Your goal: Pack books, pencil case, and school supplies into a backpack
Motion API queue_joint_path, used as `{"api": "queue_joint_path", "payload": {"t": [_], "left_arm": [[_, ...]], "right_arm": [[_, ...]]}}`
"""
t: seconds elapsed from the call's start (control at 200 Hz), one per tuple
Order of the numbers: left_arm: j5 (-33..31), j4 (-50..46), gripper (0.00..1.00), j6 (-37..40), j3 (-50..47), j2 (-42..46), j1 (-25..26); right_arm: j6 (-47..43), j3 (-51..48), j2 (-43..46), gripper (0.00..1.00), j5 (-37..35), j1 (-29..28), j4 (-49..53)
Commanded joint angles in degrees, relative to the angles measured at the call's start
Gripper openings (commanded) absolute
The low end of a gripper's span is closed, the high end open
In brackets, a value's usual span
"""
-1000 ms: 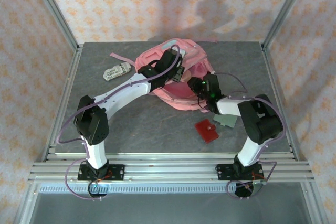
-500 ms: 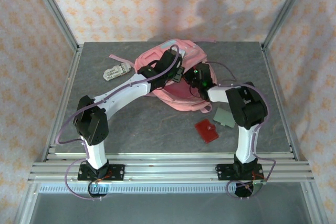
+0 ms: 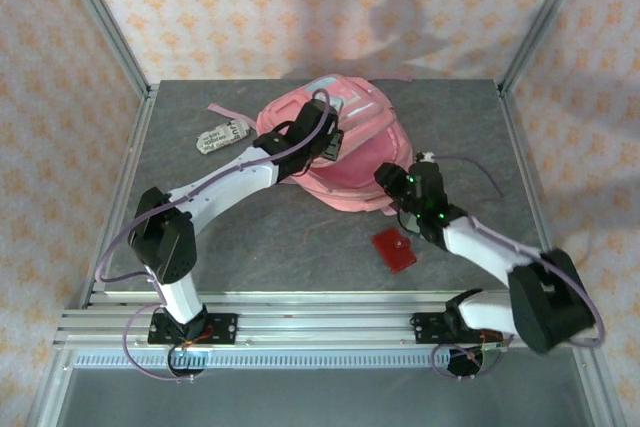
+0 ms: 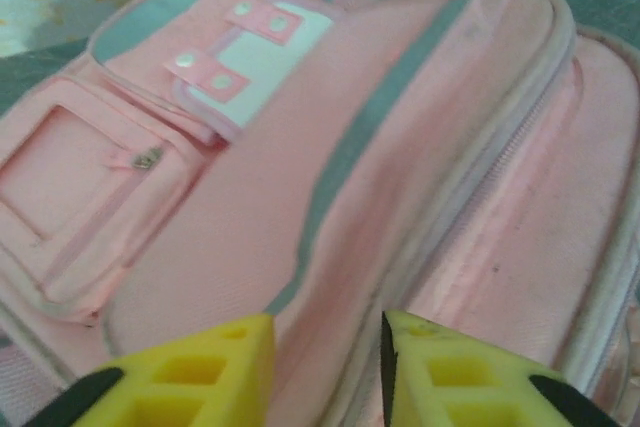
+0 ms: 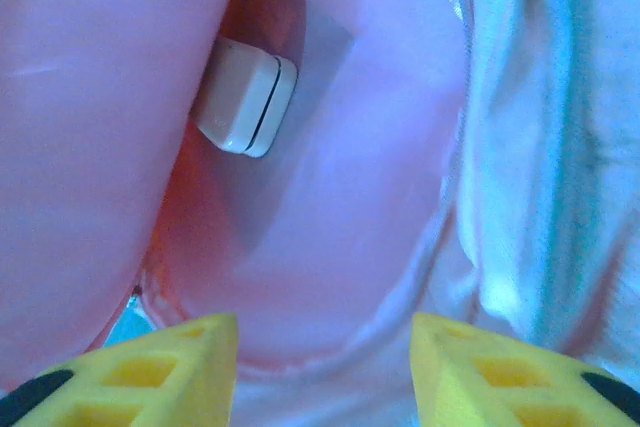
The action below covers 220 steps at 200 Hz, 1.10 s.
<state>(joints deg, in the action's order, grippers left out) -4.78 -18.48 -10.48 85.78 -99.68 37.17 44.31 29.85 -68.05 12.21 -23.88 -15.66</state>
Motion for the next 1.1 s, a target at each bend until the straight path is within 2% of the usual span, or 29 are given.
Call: {"api": "queue_joint_path", "payload": {"t": [0.0,0.095,0.225,0.335,0.38,0.536,0.711,0.906,1.021,1.096], "left_arm": [[-2.68,2.84,0.41,-0.97,-1.32,3.25,-3.51],[-3.43,2.63,0.56,0.09,-1.20,2.95,-7.28],[-3.83,0.42,0.83,0.44,1.76,0.44,-14.30],[-0.33,-2.05,0.92,0.10,6.00,-4.10,-21.41],[0.51,-3.12,0.99,0.75,7.98,-6.54,-23.79],[3.46,-6.75,0.99,-0.22,15.17,-16.80,-31.04],[9.52,-4.47,0.99,-1.67,17.06,-22.63,-36.63],[14.65,-5.41,0.99,-2.40,20.74,-28.68,-40.41],[17.22,-9.69,0.97,-2.53,23.76,-31.43,-41.21],[19.71,-10.24,0.96,-2.53,22.46,-30.92,-41.21]], "right_arm": [[-3.49,-1.79,8.26,0.51,-5.76,-1.42,9.07],[-6.14,-0.22,11.41,0.53,-5.55,-2.40,11.99],[-9.52,3.07,9.80,0.60,-4.49,-4.94,13.65],[-9.77,3.73,7.75,0.60,-3.09,-6.71,12.26],[-9.77,3.71,7.35,0.60,-2.66,-7.61,11.36],[-9.58,3.14,7.38,0.60,-2.79,-9.59,10.85],[-9.42,1.64,10.74,0.60,-3.89,-9.95,12.94],[-9.60,1.42,13.20,0.59,-4.23,-9.96,14.85],[-8.98,1.23,13.21,0.59,-4.38,-9.96,14.72],[-8.43,0.85,13.05,0.59,-4.26,-9.96,13.94]]}}
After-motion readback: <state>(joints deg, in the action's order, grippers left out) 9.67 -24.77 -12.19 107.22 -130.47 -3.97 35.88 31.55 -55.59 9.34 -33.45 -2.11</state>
